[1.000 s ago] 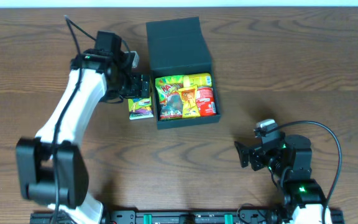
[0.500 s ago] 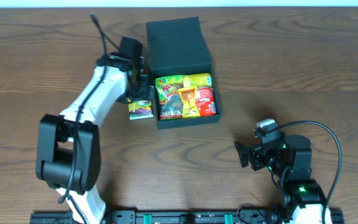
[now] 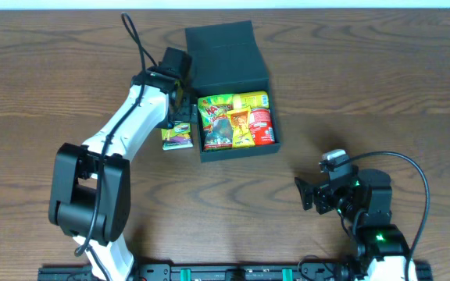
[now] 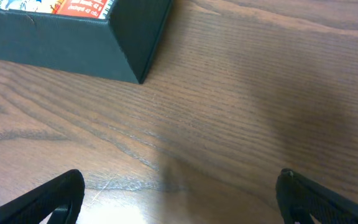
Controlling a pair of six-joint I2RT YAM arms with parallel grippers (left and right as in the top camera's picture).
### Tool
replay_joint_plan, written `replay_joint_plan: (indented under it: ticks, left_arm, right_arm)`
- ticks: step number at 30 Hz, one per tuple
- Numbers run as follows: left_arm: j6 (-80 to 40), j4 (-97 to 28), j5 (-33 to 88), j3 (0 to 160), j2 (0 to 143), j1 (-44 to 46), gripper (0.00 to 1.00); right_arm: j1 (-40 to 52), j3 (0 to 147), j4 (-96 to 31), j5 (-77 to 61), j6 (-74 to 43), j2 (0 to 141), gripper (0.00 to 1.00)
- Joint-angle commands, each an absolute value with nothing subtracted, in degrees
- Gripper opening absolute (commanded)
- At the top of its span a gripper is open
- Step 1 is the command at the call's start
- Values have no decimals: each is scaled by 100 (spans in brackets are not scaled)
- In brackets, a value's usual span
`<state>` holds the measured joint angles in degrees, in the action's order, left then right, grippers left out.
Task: Pack container
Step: 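Move the left gripper up to the green Pretz box, then grasp the Pretz box with the left gripper and lift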
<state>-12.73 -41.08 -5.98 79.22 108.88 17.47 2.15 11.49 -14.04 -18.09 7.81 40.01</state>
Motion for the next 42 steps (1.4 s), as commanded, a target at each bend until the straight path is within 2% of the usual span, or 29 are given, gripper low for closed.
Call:
replay_joint_plan:
  ticks: [1,9,24,28,29,31,36,38,40,42]
  left_arm:
    - [-1435,-4051,-484,7985,10940,1678,95]
    - [-1396,-3846,169,7975,11284,1577,95]
    - [-1935,-3874,200,7966,11786,1562,95]
    - [-1933,-3865,196,7966,11786,1562,100]
    - [-1933,-3870,193,7966,11786,1562,95]
    - [-1933,-3865,196,7966,11786,1562,93]
    - [-1933,-3865,196,7966,11786,1562,80]
    - [-1933,-3872,193,7966,11786,1562,68]
    - [-1933,-3876,196,7966,11786,1562,67]
    - [-1933,-3876,193,7966,11784,1562,61]
  right_arm:
    - [169,1149,-1402,-1844,823,3975,99]
    - [169,1149,-1402,-1844,823,3975,99]
    - [169,1149,-1402,-1844,823,3975,99]
    - [169,1149,-1402,-1844,823,3975,99]
    - [169,1149,-1402,-1841,823,3975,99]
    - [169,1149,-1402,-1844,823,3975,99]
    - [169,1149,-1402,-1844,823,3975,99]
    - [169,1149,-1402,-1844,823,3975,99]
    - [169,1149,-1402,-1844,823,3975,99]
    - [169,1149,-1402,-1844,823,3975,99]
